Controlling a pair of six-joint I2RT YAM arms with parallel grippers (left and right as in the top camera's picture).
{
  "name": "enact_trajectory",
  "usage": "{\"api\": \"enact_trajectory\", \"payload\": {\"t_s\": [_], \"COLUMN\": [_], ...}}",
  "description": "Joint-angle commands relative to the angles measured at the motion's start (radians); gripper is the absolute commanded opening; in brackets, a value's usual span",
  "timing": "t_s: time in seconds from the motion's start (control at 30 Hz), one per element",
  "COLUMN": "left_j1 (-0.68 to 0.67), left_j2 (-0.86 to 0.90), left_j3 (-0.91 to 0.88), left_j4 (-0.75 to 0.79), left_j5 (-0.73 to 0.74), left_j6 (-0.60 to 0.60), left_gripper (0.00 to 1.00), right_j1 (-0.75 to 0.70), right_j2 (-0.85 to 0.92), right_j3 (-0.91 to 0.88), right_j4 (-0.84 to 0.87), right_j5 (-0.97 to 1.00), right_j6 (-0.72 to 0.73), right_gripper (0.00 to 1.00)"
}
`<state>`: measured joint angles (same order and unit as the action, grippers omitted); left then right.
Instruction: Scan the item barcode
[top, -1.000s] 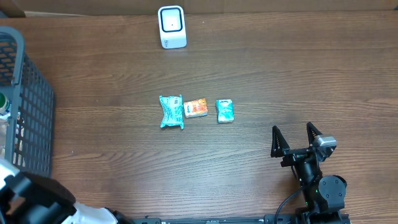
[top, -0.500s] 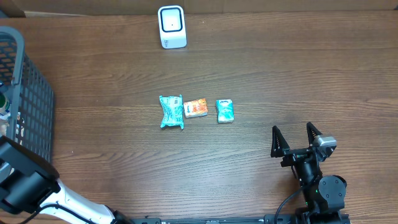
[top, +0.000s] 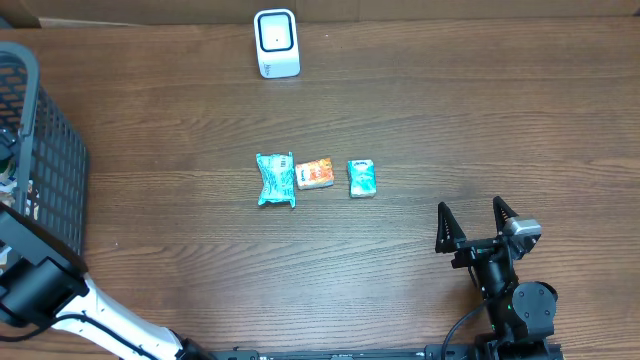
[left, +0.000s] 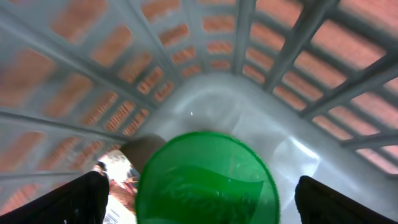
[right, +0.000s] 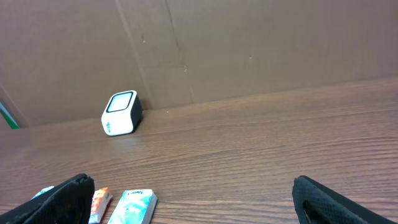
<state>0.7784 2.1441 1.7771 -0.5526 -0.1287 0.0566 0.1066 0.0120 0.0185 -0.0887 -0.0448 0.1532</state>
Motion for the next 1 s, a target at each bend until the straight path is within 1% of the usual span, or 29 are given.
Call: {"api": "enact_trajectory", "payload": {"t_s": [0.0,0.17,0.27,0.3,0.4,0.47,0.53,0.77,0.97], "left_j1": [0.0,0.0,-0.001,-0.001,-0.001,-0.001,-0.001,-0.001,-0.001], "left_j2": [0.042,0.042,0.042,0.042,0.042,0.042,0.042,0.029,-0.055], "left_j3": [0.0,0.0,-0.004,-0.004,-0.004,-0.004,-0.004,0.001,0.001], "left_j4": [-0.003,0.002,0.0,0.0,0.005,0.003,0.0,-0.016,-0.023], "left_j5": [-0.01,-0.009,-0.002,0.002,0.027,0.027,0.029,0.026,0.025], "left_j6": [0.018,0.014,0.006,0.006,0.006,0.006,0.006,0.007,-0.01], "left_gripper": [1.0,1.0,0.98,0.95,0.92,0.86,0.83,0.76,0.71], "right_j1": [0.005,0.005,0.005,0.005,0.005,0.005,0.005,0.005,0.005], "right_j2": [-0.009,-0.009,-0.009,-0.009,-0.009,-0.009,-0.009,-0.009,-0.009], "right_j3": [-0.01,-0.011,-0.011,-0.011,-0.01,-0.01,-0.011,-0.01,-0.011], "right_j4": [0.007,0.007,0.007,0.007,0.007,0.007,0.007,0.007,0.007], "right_j5": [0.007,0.007,0.007,0.007,0.007,0.007,0.006,0.006,0.007], "right_j6": [-0.004,-0.004,-0.004,-0.004,-0.004,-0.004,-0.004,-0.004,-0.004], "right_gripper": [1.0,1.0,1.0,1.0,1.0,1.0,1.0,1.0,1.0]}}
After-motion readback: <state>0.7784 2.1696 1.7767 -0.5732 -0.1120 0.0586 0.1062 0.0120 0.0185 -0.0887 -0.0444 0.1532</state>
